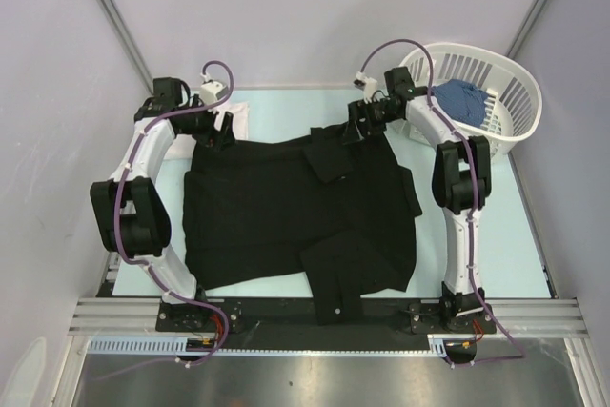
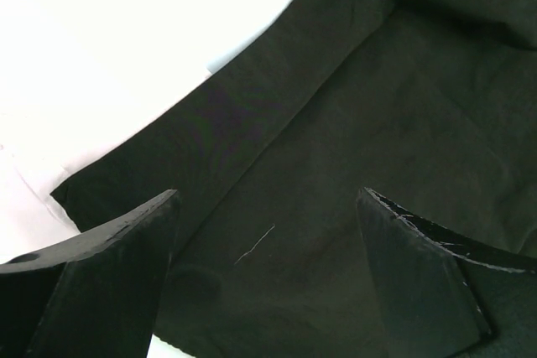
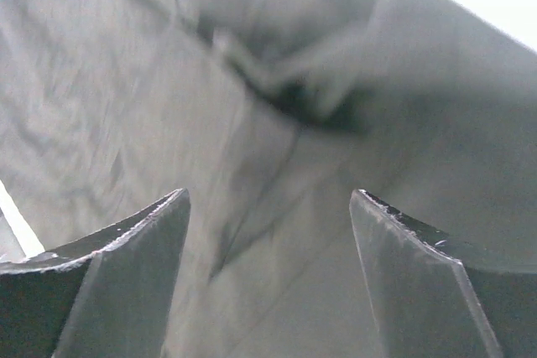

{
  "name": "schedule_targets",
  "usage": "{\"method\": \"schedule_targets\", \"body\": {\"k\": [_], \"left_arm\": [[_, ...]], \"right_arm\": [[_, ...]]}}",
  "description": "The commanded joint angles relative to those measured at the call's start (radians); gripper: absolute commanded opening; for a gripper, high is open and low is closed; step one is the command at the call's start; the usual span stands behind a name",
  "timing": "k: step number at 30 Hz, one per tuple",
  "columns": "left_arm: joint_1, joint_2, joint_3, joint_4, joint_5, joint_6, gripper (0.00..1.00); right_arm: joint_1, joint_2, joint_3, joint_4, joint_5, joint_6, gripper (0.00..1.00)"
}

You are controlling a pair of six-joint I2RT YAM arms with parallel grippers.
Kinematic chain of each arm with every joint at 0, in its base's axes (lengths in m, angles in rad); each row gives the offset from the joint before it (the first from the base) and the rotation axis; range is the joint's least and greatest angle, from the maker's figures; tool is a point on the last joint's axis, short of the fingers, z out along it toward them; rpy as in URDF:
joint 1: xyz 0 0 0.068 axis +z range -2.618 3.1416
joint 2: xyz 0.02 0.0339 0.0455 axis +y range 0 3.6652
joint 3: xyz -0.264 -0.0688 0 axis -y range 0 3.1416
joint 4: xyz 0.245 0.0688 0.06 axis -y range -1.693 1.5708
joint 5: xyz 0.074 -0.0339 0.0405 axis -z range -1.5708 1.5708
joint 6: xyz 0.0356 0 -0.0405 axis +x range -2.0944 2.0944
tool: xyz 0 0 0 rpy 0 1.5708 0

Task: Fold and stack the long sleeve shirts
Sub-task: Fold the shirt

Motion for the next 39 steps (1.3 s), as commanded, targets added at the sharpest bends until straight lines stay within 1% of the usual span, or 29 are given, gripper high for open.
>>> {"method": "schedule_targets", "body": {"k": [1,2,4,5,7,11,13,15,18,20,21,22,24,25,26,28,29,30,31,32,33,34,35,36,37,38,39], "left_arm": [[-0.007,-0.032,0.018,-0.033,0.048,0.073,0.91],[-0.009,-0.031,0.016,-0.038,0.046,0.080,0.91],[-0.009,-0.031,0.015,-0.046,0.042,0.082,0.91],[-0.011,-0.031,0.015,-0.046,0.036,0.080,0.91],[-0.011,-0.031,0.012,-0.046,0.025,0.082,0.91],[-0.011,-0.035,0.005,-0.047,0.008,0.083,0.90],[-0.011,-0.034,-0.002,-0.047,0.020,0.082,0.90],[-0.011,-0.037,-0.011,-0.046,0.033,0.077,0.91],[-0.011,-0.035,-0.015,-0.046,0.042,0.073,0.91],[-0.011,-0.035,-0.013,-0.046,0.040,0.073,0.91],[-0.011,-0.037,-0.010,-0.044,0.040,0.073,0.91],[-0.011,-0.039,-0.010,-0.046,0.039,0.073,0.91],[-0.011,-0.043,-0.008,-0.044,0.037,0.071,0.91],[-0.011,-0.043,-0.008,-0.046,0.037,0.071,0.91],[-0.011,-0.046,-0.008,-0.044,0.039,0.070,0.91],[-0.011,-0.055,-0.010,-0.044,0.051,0.068,0.90],[-0.015,-0.058,-0.010,-0.044,0.056,0.065,0.90],[-0.018,-0.063,-0.010,-0.038,0.060,0.060,0.90],[-0.024,-0.069,-0.010,-0.032,0.060,0.056,0.90],[-0.041,-0.075,-0.008,-0.024,0.057,0.041,0.90],[-0.052,-0.081,-0.002,-0.004,0.051,0.028,0.90],[-0.067,-0.088,0.002,0.007,0.021,0.016,0.90],[-0.114,-0.092,0.007,0.022,-0.001,-0.027,0.90],[-0.138,-0.094,0.019,0.057,-0.035,-0.062,0.91],[-0.165,-0.095,0.027,0.069,-0.109,-0.097,0.91],[-0.217,-0.095,0.036,0.077,-0.125,-0.148,0.92],[-0.242,-0.100,0.036,0.117,-0.142,-0.174,0.93]], "right_arm": [[0.014,0.089,0.228,0.064,-0.007,-0.046,0.84],[0.017,0.147,0.273,0.021,-0.014,-0.070,0.84],[0.020,0.202,0.363,-0.032,-0.037,-0.092,0.84],[0.025,0.240,0.426,-0.086,-0.045,-0.099,0.82],[0.029,0.258,0.457,-0.126,-0.071,-0.119,0.81],[0.035,0.216,0.370,-0.218,-0.114,-0.193,0.76],[0.032,0.175,0.283,-0.234,-0.148,-0.220,0.73],[0.032,0.157,0.222,-0.252,-0.168,-0.236,0.73],[0.029,0.143,0.204,-0.269,-0.200,-0.250,0.69],[0.022,0.147,0.221,-0.316,-0.223,-0.263,0.63],[0.022,0.147,0.226,-0.336,-0.234,-0.273,0.59],[0.019,0.141,0.226,-0.371,-0.240,-0.285,0.48],[0.016,0.130,0.217,-0.390,-0.247,-0.294,0.35],[0.012,0.123,0.211,-0.401,-0.257,-0.290,0.22],[0.005,0.108,0.203,-0.407,-0.267,-0.282,0.14],[-0.003,0.089,0.204,-0.401,-0.321,-0.216,0.00],[-0.010,0.065,0.198,-0.375,-0.344,-0.160,0.00],[-0.017,0.048,0.180,-0.332,-0.391,-0.003,0.00],[-0.024,0.026,0.149,-0.163,-0.416,0.132,0.00],[-0.027,-0.009,0.088,-0.034,-0.430,0.267,0.00],[-0.041,-0.093,-0.064,0.118,-0.415,0.413,0.00],[-0.049,-0.151,-0.176,0.468,-0.392,0.741,0.00],[-0.058,-0.202,-0.275,0.643,-0.355,0.872,0.00],[-0.067,-0.286,-0.425,0.773,-0.255,0.987,0.00],[-0.067,-0.313,-0.464,0.861,-0.202,1.094,0.00],[-0.067,-0.330,-0.484,0.859,-0.156,1.136,0.00],[-0.063,-0.343,-0.498,0.855,-0.090,1.172,0.00]]}}
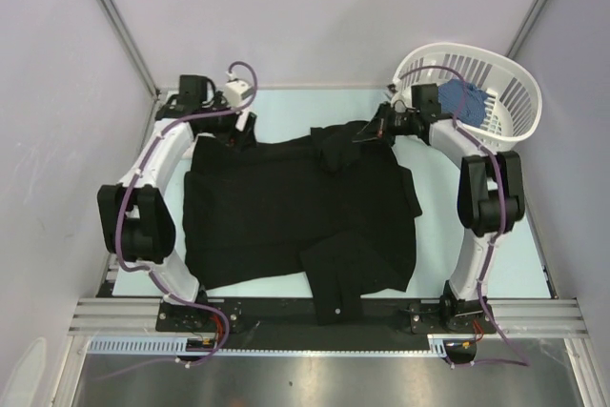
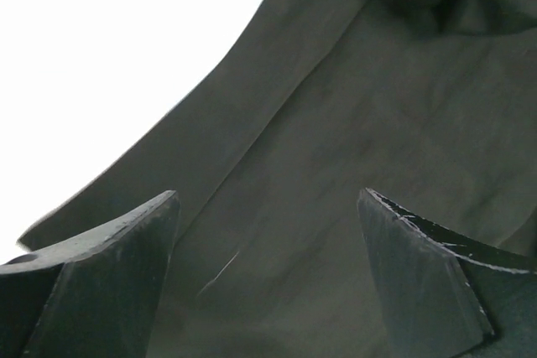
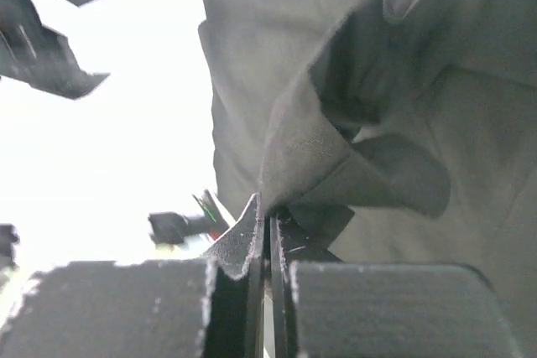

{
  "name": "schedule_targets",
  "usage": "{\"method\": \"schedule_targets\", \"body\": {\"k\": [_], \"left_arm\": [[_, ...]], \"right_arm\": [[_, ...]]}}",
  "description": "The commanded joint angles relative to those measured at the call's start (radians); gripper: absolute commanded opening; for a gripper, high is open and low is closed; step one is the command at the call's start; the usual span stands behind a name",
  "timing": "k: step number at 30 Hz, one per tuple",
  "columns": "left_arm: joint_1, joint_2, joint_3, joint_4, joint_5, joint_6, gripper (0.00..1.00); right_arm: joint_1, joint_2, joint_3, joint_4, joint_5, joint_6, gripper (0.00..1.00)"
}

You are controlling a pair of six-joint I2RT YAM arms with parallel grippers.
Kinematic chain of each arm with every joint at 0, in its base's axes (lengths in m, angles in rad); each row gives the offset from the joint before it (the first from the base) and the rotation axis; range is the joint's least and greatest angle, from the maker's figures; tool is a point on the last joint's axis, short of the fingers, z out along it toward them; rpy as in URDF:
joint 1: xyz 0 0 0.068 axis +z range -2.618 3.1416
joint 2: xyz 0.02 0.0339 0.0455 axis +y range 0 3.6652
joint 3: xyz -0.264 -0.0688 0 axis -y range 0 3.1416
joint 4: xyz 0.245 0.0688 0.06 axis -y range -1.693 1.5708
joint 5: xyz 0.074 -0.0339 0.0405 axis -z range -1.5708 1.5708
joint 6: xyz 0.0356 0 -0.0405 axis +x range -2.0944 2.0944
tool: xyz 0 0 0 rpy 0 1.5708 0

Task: Fold and stack the long sleeve shirts
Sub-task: Fold the shirt

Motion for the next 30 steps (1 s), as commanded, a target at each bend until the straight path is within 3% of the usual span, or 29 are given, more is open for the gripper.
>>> {"method": "schedule_targets", "body": {"k": [1,7,10,13,20,23,26,28,30], "left_arm": [[-0.149,-0.076,0.032,0.144,-0.099,-0.172,0.96],[-0.395,-0.127,-0.065,0.411,-0.162,-0.223,0.99],[-0.458,-0.083,-0.066,0.519,-0.206,-0.195,0.99],[-0.479,-0.029,-0.056,0.599,-0.208,-0.163,0.99],[-0.500,0.065,0.000,0.587,-0.154,-0.120,0.96],[-0.502,0.086,0.013,0.574,-0.156,-0.134,0.89],[-0.502,0.120,0.058,0.550,-0.200,-0.167,0.64],[-0.496,0.129,0.076,0.545,-0.211,-0.198,0.55],[-0.486,0.134,0.093,0.554,-0.203,-0.227,0.40]], "right_arm": [[0.001,-0.139,-0.112,0.425,0.216,0.578,0.00],[0.047,-0.159,-0.079,0.201,0.471,0.780,0.00],[0.079,-0.182,-0.085,0.219,0.510,0.823,0.00],[0.092,-0.197,-0.082,0.224,0.497,0.818,0.00],[0.098,-0.233,-0.039,0.226,0.529,0.691,0.00],[0.105,-0.231,0.007,0.201,0.548,0.625,0.00],[0.118,-0.230,0.042,0.183,0.543,0.599,0.00],[0.121,-0.230,0.047,0.187,0.539,0.594,0.00],[0.121,-0.225,0.053,0.180,0.537,0.584,0.00]]}}
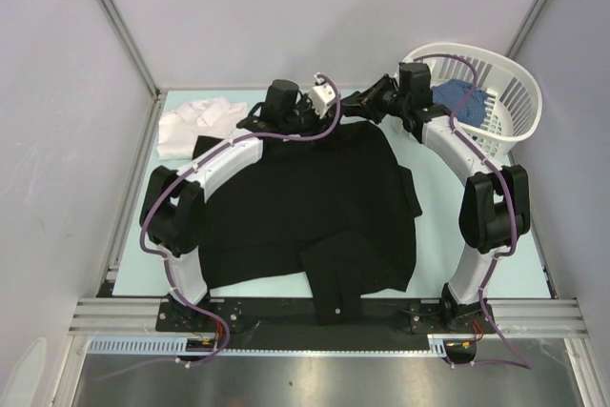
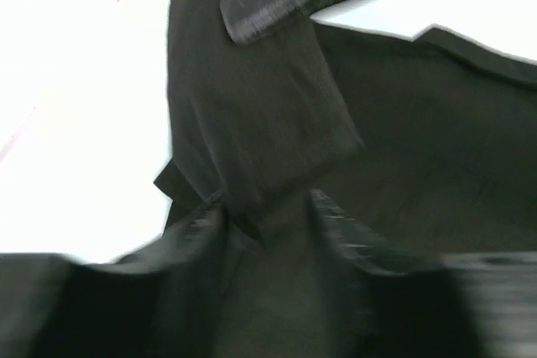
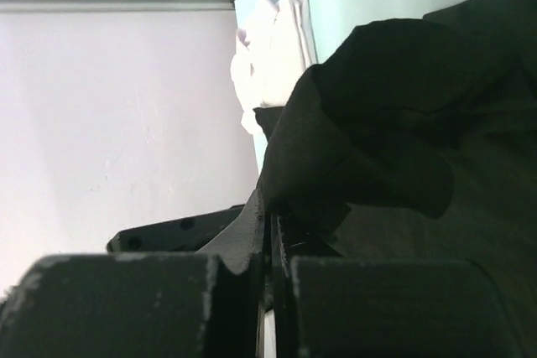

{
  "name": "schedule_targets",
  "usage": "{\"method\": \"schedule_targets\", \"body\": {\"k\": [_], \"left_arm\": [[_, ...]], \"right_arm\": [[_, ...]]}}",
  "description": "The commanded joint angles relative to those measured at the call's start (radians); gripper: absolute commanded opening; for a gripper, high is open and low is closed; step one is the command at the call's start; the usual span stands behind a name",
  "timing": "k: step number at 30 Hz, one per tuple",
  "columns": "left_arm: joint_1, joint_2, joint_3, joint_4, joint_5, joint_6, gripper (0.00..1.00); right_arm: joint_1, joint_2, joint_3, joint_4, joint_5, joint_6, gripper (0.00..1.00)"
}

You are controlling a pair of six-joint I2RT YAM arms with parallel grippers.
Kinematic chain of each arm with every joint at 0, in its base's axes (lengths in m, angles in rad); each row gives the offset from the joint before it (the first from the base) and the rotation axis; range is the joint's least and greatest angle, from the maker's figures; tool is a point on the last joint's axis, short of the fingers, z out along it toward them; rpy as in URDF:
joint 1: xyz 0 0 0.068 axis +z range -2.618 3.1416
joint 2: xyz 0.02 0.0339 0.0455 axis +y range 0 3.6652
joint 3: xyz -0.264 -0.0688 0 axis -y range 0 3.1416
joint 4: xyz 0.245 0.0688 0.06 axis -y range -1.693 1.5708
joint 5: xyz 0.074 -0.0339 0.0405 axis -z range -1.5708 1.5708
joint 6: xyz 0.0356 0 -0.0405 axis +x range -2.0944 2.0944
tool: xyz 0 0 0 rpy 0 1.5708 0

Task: Fold and stack the long sleeve shirts
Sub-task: Fold the shirt

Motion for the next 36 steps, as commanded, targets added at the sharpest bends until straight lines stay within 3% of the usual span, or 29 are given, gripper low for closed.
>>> {"method": "schedule_targets", "body": {"k": [1,2,5,8,12,15,18,22,27,36], "left_arm": [[0.023,0.002,0.088,0.030,-0.002,-0.103,0.32],[0.031,0.004,0.099,0.033,0.023,-0.125,0.20],[0.059,0.016,0.131,0.018,0.108,-0.206,0.00],[0.082,0.039,0.162,-0.010,0.211,-0.284,0.00],[0.095,0.044,0.137,0.021,0.351,-0.353,0.00],[0.115,0.050,0.122,0.068,0.479,-0.431,0.00],[0.122,0.061,0.111,0.101,0.552,-0.472,0.00],[0.122,0.065,0.093,0.133,0.641,-0.492,0.00],[0.122,0.073,0.085,0.133,0.676,-0.470,0.00],[0.123,0.077,0.088,0.110,0.696,-0.418,0.00]], "right_arm": [[0.008,-0.048,0.056,-0.010,0.014,-0.060,0.00],[0.008,-0.049,0.063,-0.013,0.015,-0.089,0.00],[0.001,-0.057,0.090,-0.024,0.018,-0.145,0.02],[-0.018,-0.058,0.116,-0.052,-0.001,-0.180,0.12],[-0.067,-0.084,0.107,-0.058,-0.110,-0.348,0.56],[-0.121,-0.144,0.041,-0.035,-0.158,-0.591,0.74],[-0.176,-0.201,-0.061,0.057,-0.279,-0.756,0.82],[-0.197,-0.201,-0.120,0.115,-0.392,-0.951,0.85],[-0.200,-0.031,-0.059,0.259,-0.497,-0.834,0.91],[-0.184,0.161,-0.065,0.598,-0.594,-0.352,0.96]]}}
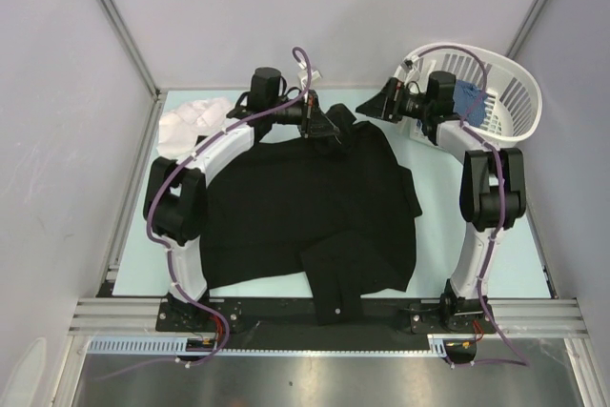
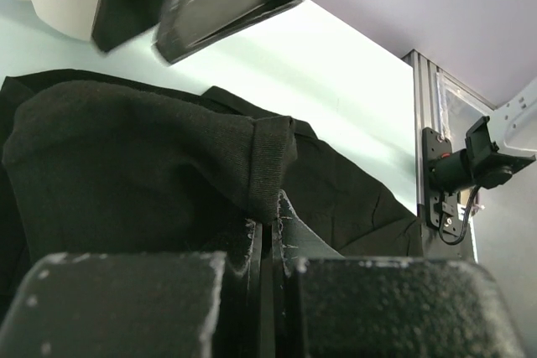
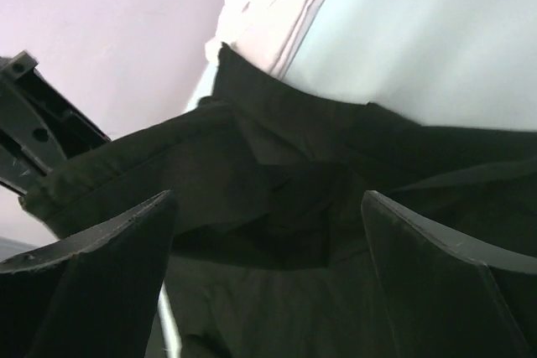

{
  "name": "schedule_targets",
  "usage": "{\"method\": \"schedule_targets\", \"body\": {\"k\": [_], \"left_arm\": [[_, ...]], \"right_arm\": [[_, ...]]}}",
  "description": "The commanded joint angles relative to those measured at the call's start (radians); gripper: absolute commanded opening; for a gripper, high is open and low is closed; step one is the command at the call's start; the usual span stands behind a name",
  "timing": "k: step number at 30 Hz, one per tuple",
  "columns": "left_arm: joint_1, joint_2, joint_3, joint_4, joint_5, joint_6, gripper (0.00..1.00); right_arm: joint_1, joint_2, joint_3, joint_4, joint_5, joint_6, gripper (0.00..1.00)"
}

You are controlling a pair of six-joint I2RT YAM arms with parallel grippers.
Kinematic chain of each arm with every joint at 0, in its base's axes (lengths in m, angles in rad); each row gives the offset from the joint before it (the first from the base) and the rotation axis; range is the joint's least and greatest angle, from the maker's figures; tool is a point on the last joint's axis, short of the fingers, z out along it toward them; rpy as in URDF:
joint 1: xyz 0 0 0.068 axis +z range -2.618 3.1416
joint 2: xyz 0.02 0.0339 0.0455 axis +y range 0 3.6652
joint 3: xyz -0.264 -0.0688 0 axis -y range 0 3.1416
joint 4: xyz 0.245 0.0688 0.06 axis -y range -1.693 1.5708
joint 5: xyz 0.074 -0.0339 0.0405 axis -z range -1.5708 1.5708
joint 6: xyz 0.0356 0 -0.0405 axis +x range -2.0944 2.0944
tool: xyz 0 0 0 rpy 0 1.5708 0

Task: Fold and stack the long sleeve shirts
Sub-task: Fold the shirt

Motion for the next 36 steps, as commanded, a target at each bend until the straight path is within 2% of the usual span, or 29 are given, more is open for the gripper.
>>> {"method": "schedule_targets", "body": {"k": [1,2,3,4,5,6,8,12,14,16,22,24,25,27,28,31,36], "left_arm": [[0.006,-0.009,-0.001,0.012,0.059,0.045,0.00],[0.006,-0.009,-0.001,0.005,0.059,0.055,0.00],[0.004,-0.008,-0.002,-0.002,0.060,0.059,0.00],[0.006,-0.008,-0.004,-0.007,0.063,0.065,0.00],[0.006,-0.009,-0.005,-0.012,0.062,0.073,0.00],[0.006,-0.009,-0.005,-0.013,0.063,0.076,0.00],[0.006,-0.008,-0.004,-0.015,0.060,0.085,0.00],[0.009,-0.008,-0.002,-0.025,0.063,0.094,0.00],[0.010,-0.008,-0.005,-0.028,0.067,0.102,0.00],[0.012,-0.006,-0.005,-0.031,0.065,0.101,0.00],[0.015,0.005,0.004,-0.030,0.076,0.087,0.00],[0.016,0.008,0.006,-0.032,0.073,0.087,0.00],[0.018,0.008,0.004,-0.033,0.071,0.087,0.00],[0.026,0.011,0.002,-0.033,0.059,0.082,0.00],[0.032,0.017,0.001,-0.032,0.057,0.073,0.00],[0.053,0.029,0.001,-0.015,0.053,0.055,0.00],[0.059,0.029,-0.004,-0.010,0.063,0.059,0.00]], "right_arm": [[0.014,0.030,-0.011,0.321,-0.081,0.289,0.96],[0.016,0.049,-0.020,0.363,-0.082,0.335,0.95],[0.019,0.064,-0.022,0.414,-0.091,0.456,0.93],[0.025,0.078,-0.024,0.529,-0.099,0.518,0.90],[0.034,0.108,-0.019,0.576,-0.107,0.588,0.84],[0.039,0.121,-0.019,0.609,-0.110,0.684,0.82],[0.045,0.135,-0.025,0.669,-0.107,0.742,0.79],[0.066,0.120,-0.022,0.560,-0.111,0.669,0.78],[0.071,0.101,-0.028,0.405,-0.096,0.520,0.84],[0.077,0.072,-0.031,0.269,-0.055,0.372,0.86],[0.085,0.072,-0.036,0.199,-0.059,0.322,0.81],[0.078,0.078,-0.043,0.243,-0.086,0.394,0.68],[0.072,0.080,-0.050,0.329,-0.100,0.432,0.50],[0.066,0.070,-0.066,0.363,-0.117,0.475,0.34],[0.063,0.064,-0.071,0.374,-0.120,0.486,0.22],[0.049,0.047,-0.097,0.452,-0.130,0.576,0.00],[0.016,-0.023,-0.126,0.396,-0.097,0.569,0.00]]}}
